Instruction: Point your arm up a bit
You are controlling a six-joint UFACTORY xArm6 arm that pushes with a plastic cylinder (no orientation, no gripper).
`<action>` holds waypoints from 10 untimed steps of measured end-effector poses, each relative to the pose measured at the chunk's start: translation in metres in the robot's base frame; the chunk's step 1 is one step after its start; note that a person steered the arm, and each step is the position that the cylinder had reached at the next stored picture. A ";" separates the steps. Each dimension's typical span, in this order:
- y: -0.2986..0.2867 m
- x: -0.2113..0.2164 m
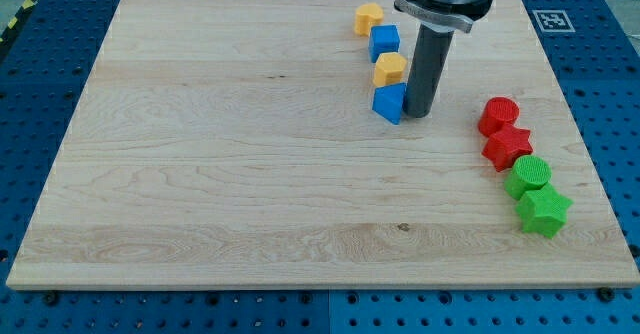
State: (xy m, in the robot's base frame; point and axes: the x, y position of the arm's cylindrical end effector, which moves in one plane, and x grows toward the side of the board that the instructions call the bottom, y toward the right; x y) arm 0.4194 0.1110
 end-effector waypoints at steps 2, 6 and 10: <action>0.030 0.000; 0.040 -0.047; -0.001 -0.227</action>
State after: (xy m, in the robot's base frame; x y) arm 0.1920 0.1096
